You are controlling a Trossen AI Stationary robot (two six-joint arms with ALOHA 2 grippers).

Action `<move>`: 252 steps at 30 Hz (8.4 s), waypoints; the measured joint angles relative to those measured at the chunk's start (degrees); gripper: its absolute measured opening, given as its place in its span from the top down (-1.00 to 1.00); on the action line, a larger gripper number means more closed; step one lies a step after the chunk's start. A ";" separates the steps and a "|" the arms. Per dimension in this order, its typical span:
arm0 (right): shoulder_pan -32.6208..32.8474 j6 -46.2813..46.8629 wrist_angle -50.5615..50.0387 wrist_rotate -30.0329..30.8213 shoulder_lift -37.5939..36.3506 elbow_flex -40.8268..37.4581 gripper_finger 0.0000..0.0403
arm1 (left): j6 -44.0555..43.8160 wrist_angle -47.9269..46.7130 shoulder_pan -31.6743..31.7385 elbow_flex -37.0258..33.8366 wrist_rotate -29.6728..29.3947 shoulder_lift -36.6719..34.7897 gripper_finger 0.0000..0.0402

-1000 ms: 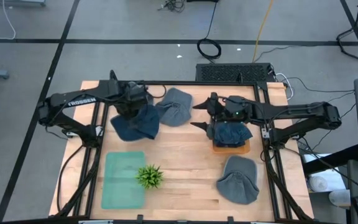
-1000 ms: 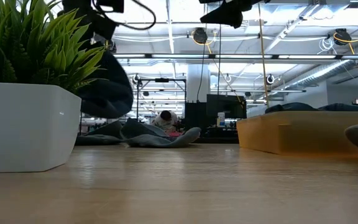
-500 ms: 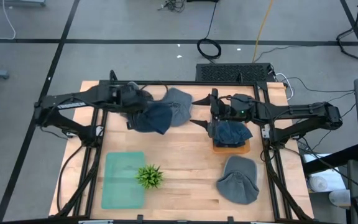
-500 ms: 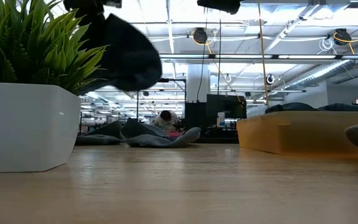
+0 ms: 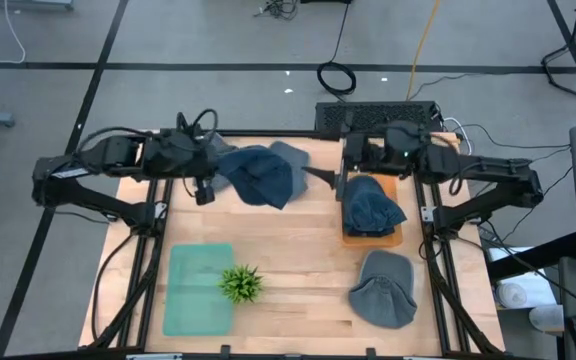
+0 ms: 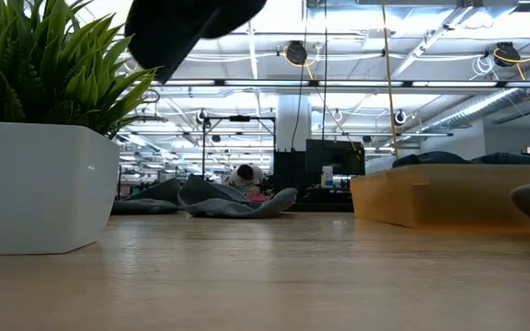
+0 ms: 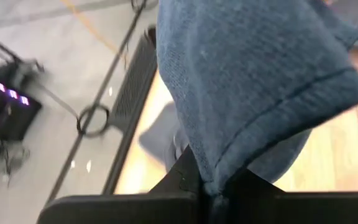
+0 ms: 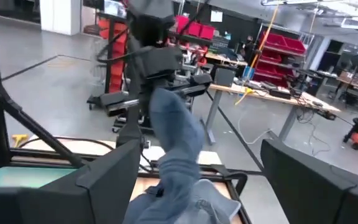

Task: Pick & Place hat
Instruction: Put the blue cap into the orange bin

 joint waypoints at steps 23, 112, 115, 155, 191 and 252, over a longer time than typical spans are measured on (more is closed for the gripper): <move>-0.42 1.22 -26.57 -0.27 13.06 24.58 -0.53 | 8.00 17.73 -2.91 -0.09 -8.23 8.95 0.96; 12.42 1.48 -64.06 61.66 -5.78 -1.76 1.00 | -12.99 -2.05 -3.37 -0.04 -3.96 0.19 -0.01; 11.47 0.37 -63.93 61.70 -6.11 -2.12 1.00 | -13.67 -2.07 -3.37 -0.04 -3.94 0.19 -0.02; 28.79 3.09 -48.14 52.04 -8.14 -27.68 1.00 | -14.13 -2.17 -3.37 -0.05 -1.20 0.22 -0.07; 33.00 17.66 -44.89 34.03 -8.14 -29.41 -0.02 | -15.43 -2.09 -3.38 -0.04 3.10 0.22 -0.07; 13.79 22.05 -40.30 43.46 -10.56 -29.58 -0.51 | -14.54 -3.61 -3.39 -0.04 6.88 0.17 -0.07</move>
